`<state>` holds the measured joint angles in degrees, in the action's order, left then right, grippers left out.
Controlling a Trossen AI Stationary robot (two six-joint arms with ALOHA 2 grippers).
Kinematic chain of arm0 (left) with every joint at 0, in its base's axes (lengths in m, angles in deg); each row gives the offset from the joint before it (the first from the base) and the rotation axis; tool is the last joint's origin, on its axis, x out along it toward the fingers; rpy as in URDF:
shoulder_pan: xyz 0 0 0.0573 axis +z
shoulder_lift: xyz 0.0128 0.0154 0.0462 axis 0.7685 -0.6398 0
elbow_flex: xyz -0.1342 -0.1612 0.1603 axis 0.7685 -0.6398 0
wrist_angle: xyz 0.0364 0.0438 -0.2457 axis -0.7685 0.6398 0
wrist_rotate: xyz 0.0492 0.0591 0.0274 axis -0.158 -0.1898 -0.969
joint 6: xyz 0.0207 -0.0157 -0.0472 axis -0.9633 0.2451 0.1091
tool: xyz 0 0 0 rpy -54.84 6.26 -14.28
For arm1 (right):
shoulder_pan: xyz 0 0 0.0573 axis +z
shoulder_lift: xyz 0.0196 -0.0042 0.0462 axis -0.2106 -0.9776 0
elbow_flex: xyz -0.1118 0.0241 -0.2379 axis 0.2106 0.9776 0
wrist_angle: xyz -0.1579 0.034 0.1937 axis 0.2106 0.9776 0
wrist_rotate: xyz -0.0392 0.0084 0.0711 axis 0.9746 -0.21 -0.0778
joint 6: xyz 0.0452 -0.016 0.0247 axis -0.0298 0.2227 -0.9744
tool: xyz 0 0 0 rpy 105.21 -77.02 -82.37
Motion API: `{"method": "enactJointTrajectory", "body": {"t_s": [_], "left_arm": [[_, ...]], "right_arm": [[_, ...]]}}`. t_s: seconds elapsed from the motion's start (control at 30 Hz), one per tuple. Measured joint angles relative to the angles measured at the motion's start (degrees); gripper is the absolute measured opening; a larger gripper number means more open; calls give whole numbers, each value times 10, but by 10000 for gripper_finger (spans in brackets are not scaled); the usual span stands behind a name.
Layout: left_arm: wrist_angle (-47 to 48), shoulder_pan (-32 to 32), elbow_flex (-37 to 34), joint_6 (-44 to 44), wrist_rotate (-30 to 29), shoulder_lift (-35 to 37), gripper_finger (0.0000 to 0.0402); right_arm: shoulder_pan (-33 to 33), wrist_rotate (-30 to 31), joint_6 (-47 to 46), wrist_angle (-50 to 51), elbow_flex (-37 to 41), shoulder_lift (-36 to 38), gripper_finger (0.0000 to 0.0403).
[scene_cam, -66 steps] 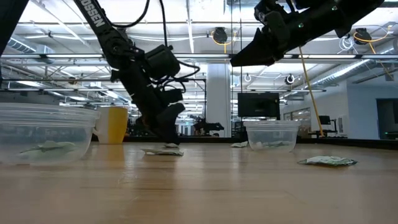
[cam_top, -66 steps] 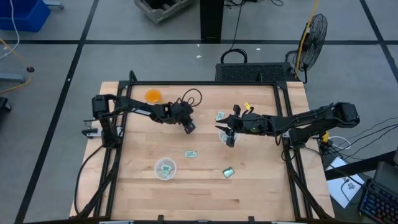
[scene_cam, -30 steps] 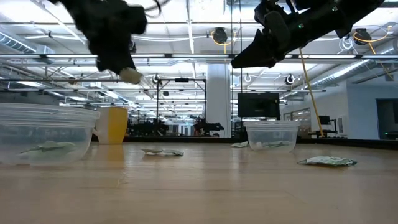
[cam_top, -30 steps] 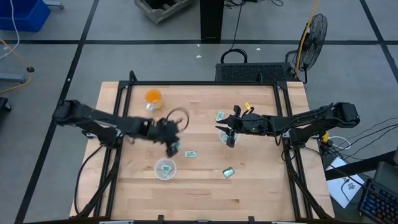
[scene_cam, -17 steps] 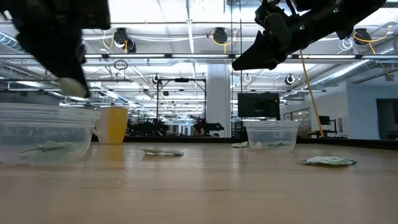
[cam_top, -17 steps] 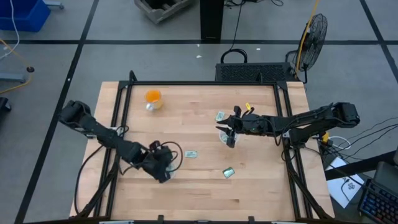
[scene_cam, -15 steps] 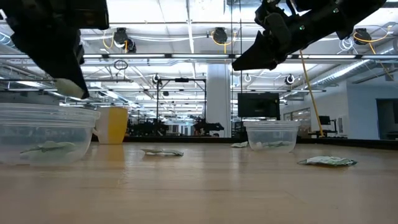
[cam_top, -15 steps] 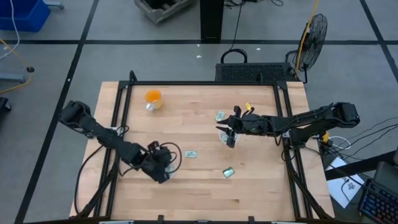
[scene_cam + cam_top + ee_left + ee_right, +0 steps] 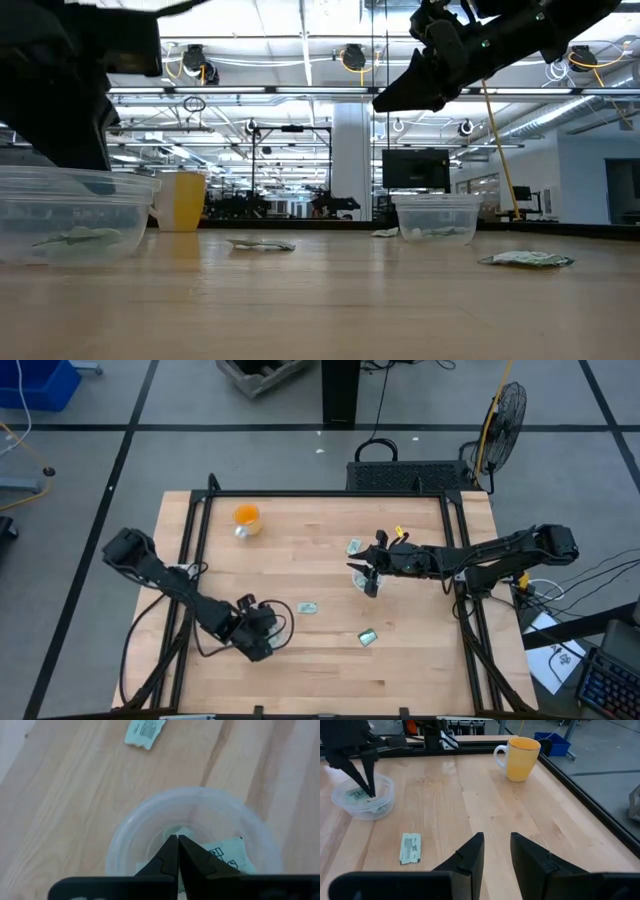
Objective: Pick and place Stevia / Truvia into bins
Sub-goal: Put the stevia packet into the left transparent container, then put the stevia packet into the right transparent container
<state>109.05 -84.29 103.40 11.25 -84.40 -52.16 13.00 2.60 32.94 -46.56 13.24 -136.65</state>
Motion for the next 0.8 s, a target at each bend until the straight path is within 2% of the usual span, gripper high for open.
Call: {"method": "enactJointTrajectory", "body": {"t_s": [0.2,0.53,0.7,0.8], "left_arm": [[7,3,0,-1,1,-1,7],[8,7,0,-4,1,-1,80],[5,7,0,-5,1,-1,87],[3,7,0,-5,1,6,87]], "right_arm": [[0,0,0,0,0,0,91],[0,0,0,0,0,0,91],[0,0,-4,1,0,0,91],[0,0,-48,3,4,0,91]]}}
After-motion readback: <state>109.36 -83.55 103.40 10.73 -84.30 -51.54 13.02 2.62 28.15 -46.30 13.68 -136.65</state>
